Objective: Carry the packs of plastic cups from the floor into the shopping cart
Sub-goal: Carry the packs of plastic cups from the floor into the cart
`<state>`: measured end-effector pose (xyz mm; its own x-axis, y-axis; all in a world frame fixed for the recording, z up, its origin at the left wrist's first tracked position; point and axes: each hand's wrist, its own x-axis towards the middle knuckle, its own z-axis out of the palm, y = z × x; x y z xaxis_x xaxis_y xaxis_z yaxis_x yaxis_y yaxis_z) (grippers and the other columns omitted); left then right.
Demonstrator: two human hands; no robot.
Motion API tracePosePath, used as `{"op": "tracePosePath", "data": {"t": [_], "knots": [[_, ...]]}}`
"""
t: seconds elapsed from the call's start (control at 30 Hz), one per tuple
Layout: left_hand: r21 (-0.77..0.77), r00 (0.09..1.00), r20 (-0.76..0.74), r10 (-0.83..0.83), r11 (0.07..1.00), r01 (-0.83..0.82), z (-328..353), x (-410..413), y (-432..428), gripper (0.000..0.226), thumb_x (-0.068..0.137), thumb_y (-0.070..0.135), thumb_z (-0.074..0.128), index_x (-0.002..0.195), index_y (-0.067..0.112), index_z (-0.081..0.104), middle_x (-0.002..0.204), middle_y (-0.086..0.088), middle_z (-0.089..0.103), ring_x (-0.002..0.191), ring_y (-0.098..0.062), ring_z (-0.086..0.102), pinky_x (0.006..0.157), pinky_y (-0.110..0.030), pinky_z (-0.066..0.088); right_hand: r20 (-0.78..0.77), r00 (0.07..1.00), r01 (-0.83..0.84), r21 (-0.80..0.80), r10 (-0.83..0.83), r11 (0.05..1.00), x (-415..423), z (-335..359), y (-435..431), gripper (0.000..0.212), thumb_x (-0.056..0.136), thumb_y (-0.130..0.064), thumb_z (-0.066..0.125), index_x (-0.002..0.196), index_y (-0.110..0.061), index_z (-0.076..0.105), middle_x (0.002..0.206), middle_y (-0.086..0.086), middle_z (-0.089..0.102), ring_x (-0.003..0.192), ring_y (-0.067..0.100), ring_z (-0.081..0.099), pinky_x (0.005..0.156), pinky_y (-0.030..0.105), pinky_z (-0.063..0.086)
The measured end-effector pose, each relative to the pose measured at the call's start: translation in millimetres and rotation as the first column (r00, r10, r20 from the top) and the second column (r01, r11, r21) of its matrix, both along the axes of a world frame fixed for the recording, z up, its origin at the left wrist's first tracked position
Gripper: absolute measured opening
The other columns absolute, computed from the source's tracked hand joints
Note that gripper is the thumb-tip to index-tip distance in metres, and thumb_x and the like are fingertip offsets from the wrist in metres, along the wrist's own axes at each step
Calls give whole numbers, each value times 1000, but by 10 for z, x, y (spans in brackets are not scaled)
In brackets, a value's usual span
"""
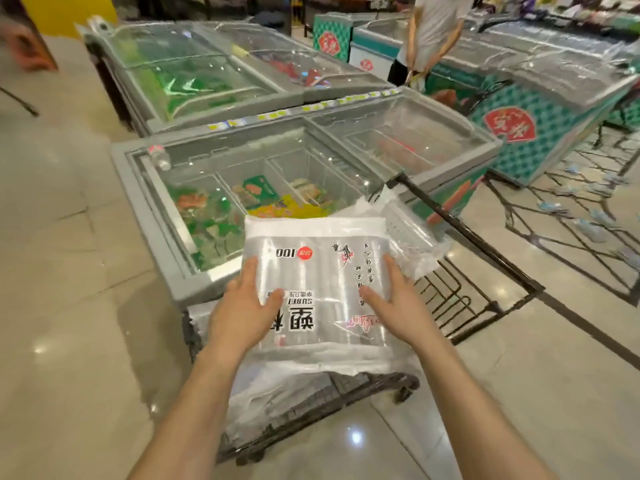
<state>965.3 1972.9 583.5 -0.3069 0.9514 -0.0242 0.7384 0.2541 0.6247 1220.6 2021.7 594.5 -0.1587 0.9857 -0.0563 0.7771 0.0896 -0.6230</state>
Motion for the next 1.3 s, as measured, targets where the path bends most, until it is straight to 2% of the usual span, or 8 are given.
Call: {"op": "tracePosePath", "data": {"t": [0.17, 0.4, 0.63, 0.8, 0.93, 1.0, 1.1, 1.3], "knots": [[-48, 983, 50, 176, 984, -174, -503, -417, 201, 77, 92, 48, 53, 154, 32, 10, 155, -6, 31, 139, -26, 34, 104, -45, 38, -17, 992, -124, -79, 123, 989, -563, -426, 626, 80, 93, -47, 57, 156, -21, 14, 160, 2, 23, 146, 20, 23, 112, 29, 21], [-157, 958, 48, 284, 949, -273, -1090, -758, 305, 76, 94, 41, 53, 153, 32, 6, 152, -13, 35, 125, -34, 50, 91, -41, 47, -79, 976, -218, -240, 205, 946, -1170, -1172, 1138, 80, 92, -37, 62, 155, -24, 16, 160, -2, 22, 146, 16, 21, 111, 24, 16], [-326, 918, 57, 392, 877, -354, -1650, -694, 258, 78, 94, 48, 50, 152, 34, 0, 151, -16, 32, 125, -32, 50, 96, -44, 46, -114, 969, -248, -424, 220, 871, -1342, -1896, 1222, 81, 94, -36, 58, 156, -31, 6, 162, -3, 14, 147, 19, 18, 115, 36, 18], [-373, 895, 43, 443, 838, -397, -1797, -532, 293, 80, 93, 43, 55, 153, 27, 5, 152, -17, 23, 125, -34, 47, 95, -40, 44, -81, 971, -238, -458, 226, 856, -1303, -2128, 1194, 88, 87, -52, 49, 153, -38, -7, 162, 5, 9, 148, 27, 14, 117, 51, 20], [-397, 890, 46, 455, 826, -401, -1753, -501, 340, 77, 90, 39, 60, 149, 27, 12, 145, -16, 33, 113, -32, 55, 84, -36, 47, -5, 964, -245, -406, 266, 880, -1246, -2117, 1209, 87, 92, -44, 55, 155, -33, -4, 162, 10, 4, 148, 31, 8, 117, 52, 22], [-399, 889, 42, 456, 824, -403, -1688, -499, 348, 76, 88, 40, 61, 148, 27, 15, 142, -16, 38, 113, -30, 55, 88, -38, 50, 57, 960, -235, -369, 274, 899, -1233, -2034, 1256, 84, 92, -41, 57, 156, -27, 4, 162, 11, 0, 148, 32, 1, 117, 48, 18], [-381, 897, -13, 441, 827, -412, -1493, -494, 414, 76, 90, 41, 58, 151, 23, 16, 151, -17, 30, 125, -32, 48, 97, -40, 46, -33, 965, -253, -366, 259, 895, -1221, -1787, 1404, 80, 93, -36, 58, 156, -22, 10, 162, 8, 9, 149, 27, 10, 118, 41, 17], [-240, 893, -151, 425, 860, -450, -765, -508, 562, 76, 88, 49, 56, 152, 26, 20, 155, -10, 29, 136, -31, 36, 105, -45, 40, -42, 841, -540, -141, 539, 830, -1355, -840, 1677, 78, 93, -41, 58, 155, -18, 17, 157, 4, 29, 143, 23, 25, 112, 35, 25]]}}
